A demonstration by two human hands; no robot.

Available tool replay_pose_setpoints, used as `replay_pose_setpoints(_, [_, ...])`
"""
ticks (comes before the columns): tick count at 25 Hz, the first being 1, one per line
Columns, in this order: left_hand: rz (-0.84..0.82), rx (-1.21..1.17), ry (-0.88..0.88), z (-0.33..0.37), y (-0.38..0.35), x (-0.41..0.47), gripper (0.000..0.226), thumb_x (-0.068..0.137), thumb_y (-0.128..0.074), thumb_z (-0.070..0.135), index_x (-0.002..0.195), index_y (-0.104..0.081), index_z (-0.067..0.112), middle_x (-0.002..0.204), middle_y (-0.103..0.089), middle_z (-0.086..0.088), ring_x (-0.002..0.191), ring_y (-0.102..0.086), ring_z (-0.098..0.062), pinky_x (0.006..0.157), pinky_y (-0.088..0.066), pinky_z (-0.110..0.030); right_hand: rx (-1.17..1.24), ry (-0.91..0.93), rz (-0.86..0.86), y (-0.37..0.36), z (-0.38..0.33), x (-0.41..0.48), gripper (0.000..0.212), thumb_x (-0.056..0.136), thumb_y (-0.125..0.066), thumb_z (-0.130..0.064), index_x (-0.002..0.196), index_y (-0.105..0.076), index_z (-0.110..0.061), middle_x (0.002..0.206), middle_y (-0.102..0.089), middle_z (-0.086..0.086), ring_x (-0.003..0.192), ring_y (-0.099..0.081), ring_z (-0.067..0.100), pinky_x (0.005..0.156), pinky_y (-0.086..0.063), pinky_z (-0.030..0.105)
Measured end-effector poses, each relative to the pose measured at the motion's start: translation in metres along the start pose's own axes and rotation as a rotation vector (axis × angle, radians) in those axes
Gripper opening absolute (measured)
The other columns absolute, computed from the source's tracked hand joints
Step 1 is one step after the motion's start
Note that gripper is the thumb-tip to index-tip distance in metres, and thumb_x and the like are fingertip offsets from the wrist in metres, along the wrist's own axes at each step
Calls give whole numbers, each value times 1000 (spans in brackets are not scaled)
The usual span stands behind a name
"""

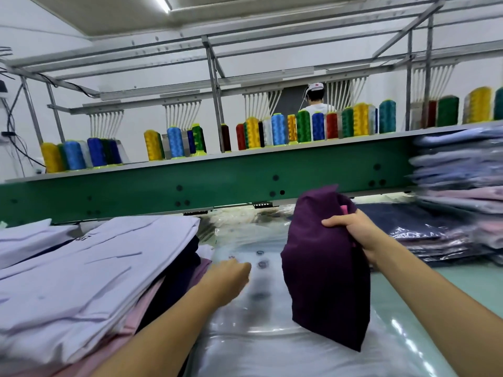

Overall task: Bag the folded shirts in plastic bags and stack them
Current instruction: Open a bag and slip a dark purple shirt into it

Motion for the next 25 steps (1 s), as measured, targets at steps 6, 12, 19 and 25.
replay_pose_setpoints(6, [27,-347,63,-2,28,29,47,82,-33,-7,100,-59,28,94,-65,-1,79,-63,-23,59,-52,-37,-485,288,-75,-41,-60,-4,26,77,-69,5,96,-71,-12,86,-77,4,75,-73,18,64,-56,34])
replay_pose_setpoints(12, [-48,-796,260,-5,3,33,36,94,-41,-6,116,-65,9,95,-68,-5,80,-63,-18,49,-47,-18,-965,235,-382,-97,-3,-36,25,81,-58,2,98,-64,-16,91,-71,7,80,-71,22,67,-61,34])
replay_pose_setpoints(19, [335,-1126,292,-20,24,24,44,99,-48,-1,135,-61,21,101,-70,-7,61,-59,-12,58,-48,-22,-1391,93,-503,-111,54,-40,14,81,-51,-12,83,-43,-23,92,-54,3,87,-57,30,69,-45,36])
replay_pose_setpoints(25, [590,-780,46,4,58,26,48,97,-49,1,136,-60,24,140,-59,11,129,-53,-8,109,-34,-14,-1526,-4,-416,-140,53,2,25,91,-54,-17,114,-62,-12,118,-66,13,106,-63,34,90,-53,40])
Point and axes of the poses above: each hand's wrist, its own x-axis towards the middle knuckle, its own y-axis out of the back of the hand, z = x × y, the point moved 6 cm from there along x, towards the middle knuckle
